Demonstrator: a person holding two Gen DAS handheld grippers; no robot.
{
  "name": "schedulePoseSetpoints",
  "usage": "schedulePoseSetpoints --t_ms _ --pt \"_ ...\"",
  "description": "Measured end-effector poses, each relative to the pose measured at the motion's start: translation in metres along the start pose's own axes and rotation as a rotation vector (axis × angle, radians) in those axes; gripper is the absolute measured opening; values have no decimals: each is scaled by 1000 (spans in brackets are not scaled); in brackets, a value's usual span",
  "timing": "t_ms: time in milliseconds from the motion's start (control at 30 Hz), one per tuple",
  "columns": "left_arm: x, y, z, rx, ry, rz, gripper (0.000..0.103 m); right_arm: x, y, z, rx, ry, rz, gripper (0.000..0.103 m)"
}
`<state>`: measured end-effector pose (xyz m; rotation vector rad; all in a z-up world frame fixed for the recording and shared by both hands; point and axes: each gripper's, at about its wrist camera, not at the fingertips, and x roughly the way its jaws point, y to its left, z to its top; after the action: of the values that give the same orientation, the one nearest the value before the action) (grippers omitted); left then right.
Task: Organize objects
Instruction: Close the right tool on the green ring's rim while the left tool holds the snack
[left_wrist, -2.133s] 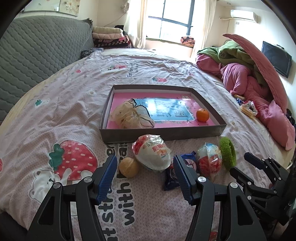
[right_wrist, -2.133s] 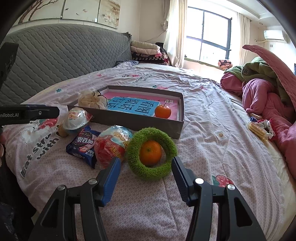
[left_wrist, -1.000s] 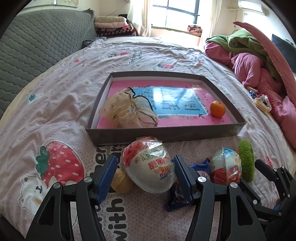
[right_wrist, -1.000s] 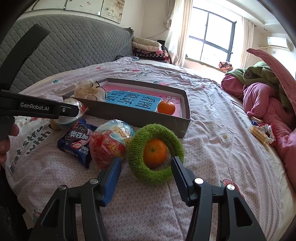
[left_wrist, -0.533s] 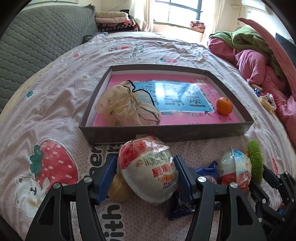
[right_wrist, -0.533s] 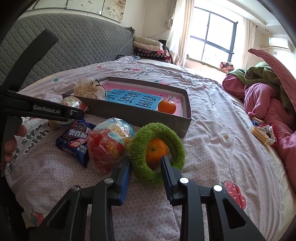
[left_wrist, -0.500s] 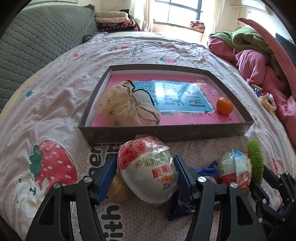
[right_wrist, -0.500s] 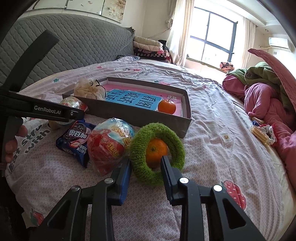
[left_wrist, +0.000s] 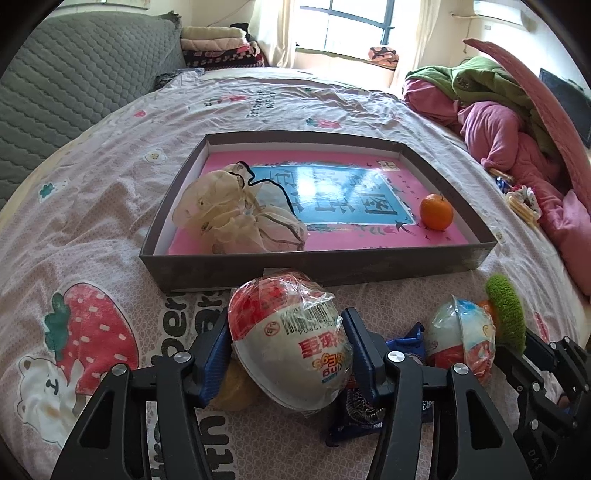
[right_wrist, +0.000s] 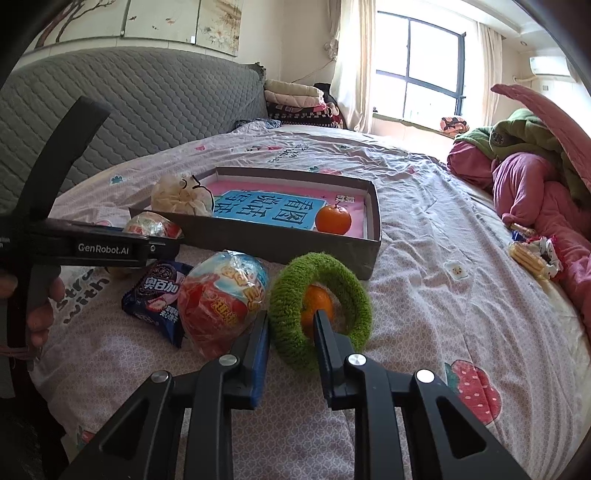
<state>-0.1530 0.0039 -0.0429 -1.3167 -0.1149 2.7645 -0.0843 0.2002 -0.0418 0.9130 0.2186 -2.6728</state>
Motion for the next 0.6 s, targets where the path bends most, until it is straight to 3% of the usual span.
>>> schedulePoseSetpoints --t_ms 600 --pt "-24 2 1 -7 -75 -67 56 -11 -7 3 28 -56 2 23"
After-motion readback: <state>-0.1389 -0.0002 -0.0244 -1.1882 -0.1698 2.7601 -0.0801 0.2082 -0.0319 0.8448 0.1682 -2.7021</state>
